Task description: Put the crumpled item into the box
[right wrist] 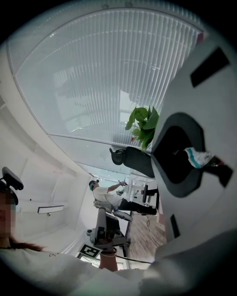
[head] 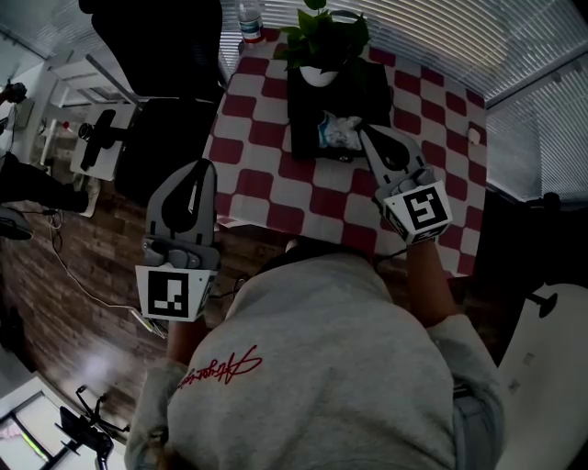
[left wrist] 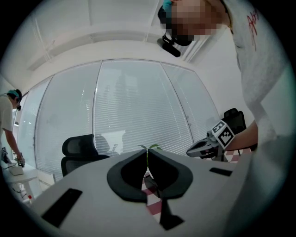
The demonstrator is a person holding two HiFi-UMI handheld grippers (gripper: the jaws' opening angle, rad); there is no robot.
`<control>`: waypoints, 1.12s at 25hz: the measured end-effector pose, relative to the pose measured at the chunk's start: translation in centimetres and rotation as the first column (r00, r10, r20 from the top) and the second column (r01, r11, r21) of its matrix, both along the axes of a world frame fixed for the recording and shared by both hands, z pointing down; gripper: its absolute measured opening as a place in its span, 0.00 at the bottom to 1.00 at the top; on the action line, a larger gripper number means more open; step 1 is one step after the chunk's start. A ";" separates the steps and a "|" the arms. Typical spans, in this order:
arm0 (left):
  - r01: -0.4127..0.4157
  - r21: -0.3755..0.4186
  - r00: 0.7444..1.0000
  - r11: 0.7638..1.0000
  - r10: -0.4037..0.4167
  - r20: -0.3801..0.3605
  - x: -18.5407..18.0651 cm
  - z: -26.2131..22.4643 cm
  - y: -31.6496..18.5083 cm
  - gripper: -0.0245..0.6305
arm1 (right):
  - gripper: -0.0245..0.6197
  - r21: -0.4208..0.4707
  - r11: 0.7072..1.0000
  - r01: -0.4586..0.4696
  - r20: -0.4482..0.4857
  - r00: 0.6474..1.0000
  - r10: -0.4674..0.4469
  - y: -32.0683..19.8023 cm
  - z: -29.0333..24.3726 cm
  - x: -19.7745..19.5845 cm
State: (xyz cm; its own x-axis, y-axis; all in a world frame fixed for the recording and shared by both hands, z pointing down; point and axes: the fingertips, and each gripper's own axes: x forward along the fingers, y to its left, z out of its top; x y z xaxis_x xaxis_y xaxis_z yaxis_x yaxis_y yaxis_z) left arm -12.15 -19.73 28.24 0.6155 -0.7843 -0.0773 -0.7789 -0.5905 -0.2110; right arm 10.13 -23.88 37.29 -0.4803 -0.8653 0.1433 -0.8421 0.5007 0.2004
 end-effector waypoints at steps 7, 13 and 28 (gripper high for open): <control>-0.005 -0.005 1.000 1.000 0.005 0.006 0.2 -0.2 0.1 0.07 | 0.05 0.030 1.000 0.008 0.048 0.999 -0.009 0.9 -1.3 0.1; -0.011 0.007 1.000 1.000 0.011 0.005 0.3 -0.4 0.1 0.07 | 0.05 0.064 0.998 0.016 0.054 0.998 -0.020 1.5 -2.9 -0.4; -0.010 0.007 1.000 1.000 0.009 0.014 -0.1 -0.1 0.2 0.07 | 0.05 0.130 0.991 0.009 0.109 0.994 -0.024 2.7 -5.6 -0.6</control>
